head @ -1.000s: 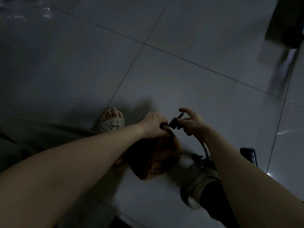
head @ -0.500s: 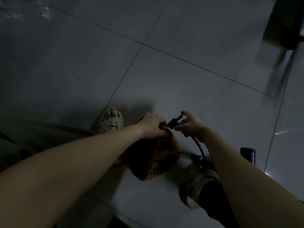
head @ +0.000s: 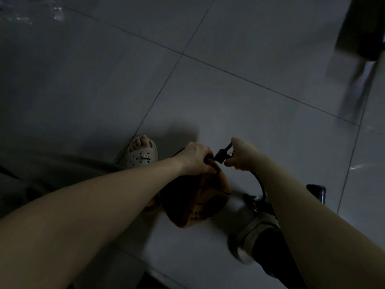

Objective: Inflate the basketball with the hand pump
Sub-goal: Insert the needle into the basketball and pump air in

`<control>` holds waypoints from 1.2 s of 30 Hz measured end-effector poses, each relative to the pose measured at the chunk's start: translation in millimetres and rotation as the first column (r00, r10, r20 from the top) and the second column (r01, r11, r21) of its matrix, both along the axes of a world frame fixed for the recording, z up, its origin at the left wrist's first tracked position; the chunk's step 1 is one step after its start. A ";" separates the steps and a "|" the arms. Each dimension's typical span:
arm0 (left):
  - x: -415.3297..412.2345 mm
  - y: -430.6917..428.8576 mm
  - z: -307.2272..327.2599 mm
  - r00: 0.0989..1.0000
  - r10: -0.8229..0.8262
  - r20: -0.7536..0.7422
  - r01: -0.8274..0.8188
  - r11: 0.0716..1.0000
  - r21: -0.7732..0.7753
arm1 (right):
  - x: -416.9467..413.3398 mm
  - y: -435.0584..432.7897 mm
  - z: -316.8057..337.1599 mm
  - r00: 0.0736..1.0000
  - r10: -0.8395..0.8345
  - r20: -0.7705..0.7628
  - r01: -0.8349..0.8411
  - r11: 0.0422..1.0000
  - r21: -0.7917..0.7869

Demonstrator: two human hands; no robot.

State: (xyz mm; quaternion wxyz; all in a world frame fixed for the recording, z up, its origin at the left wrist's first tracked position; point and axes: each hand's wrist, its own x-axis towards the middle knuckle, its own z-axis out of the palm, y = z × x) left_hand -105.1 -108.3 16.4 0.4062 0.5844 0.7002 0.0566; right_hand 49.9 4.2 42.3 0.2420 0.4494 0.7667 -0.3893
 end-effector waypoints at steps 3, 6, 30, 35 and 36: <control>0.2 -1.1 -1.0 1.000 -0.005 -0.007 0.004 1.000 -0.010 | -0.4 0.0 1.3 0.996 0.078 0.045 -0.082 0.992 0.092; 0.8 -2.0 0.2 1.000 -0.013 -0.013 0.013 1.000 -0.004 | 1.2 2.3 5.0 0.992 0.114 0.053 -0.119 0.985 0.124; -4.8 -0.5 6.6 1.000 -0.005 0.015 0.004 0.999 0.043 | -3.1 -5.5 -3.0 0.944 0.326 0.047 -0.324 0.896 0.303; -5.2 -2.6 3.5 0.999 0.031 0.028 -0.032 0.999 0.042 | -2.0 -2.4 -5.9 0.936 0.340 0.093 -0.352 0.896 0.269; -5.4 -2.1 3.1 0.999 0.029 0.028 -0.030 0.998 0.046 | -1.0 -3.5 -7.0 0.938 0.334 0.097 -0.348 0.900 0.261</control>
